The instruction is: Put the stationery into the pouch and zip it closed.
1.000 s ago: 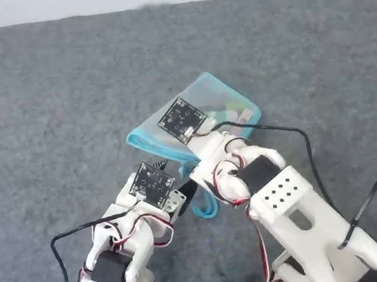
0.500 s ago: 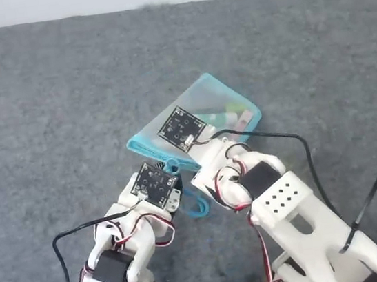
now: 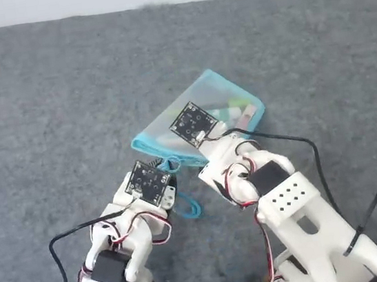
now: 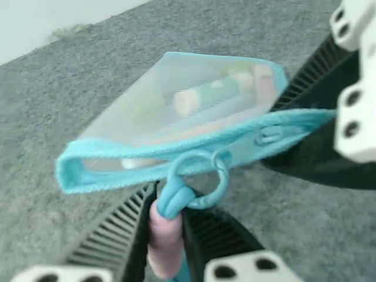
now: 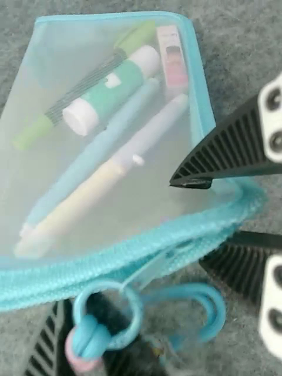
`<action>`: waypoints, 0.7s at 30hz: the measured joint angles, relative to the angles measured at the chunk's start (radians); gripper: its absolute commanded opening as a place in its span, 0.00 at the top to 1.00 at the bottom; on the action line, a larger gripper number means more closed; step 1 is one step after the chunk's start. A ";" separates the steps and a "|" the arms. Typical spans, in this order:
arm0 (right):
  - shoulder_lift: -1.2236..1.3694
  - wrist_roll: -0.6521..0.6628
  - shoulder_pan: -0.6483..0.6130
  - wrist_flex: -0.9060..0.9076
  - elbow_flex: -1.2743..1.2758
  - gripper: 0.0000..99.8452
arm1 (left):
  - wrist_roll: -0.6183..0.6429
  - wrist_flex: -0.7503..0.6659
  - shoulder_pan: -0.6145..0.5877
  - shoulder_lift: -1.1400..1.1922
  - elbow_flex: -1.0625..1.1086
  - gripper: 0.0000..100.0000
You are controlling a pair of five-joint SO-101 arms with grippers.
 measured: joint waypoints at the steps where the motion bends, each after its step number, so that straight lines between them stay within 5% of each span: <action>1: 0.000 0.000 0.005 -0.002 0.000 0.99 | 0.000 0.000 -0.005 0.000 0.000 0.99; 21: -0.002 0.000 0.008 -0.006 0.009 0.99 | 0.000 0.000 -0.015 0.000 0.000 0.99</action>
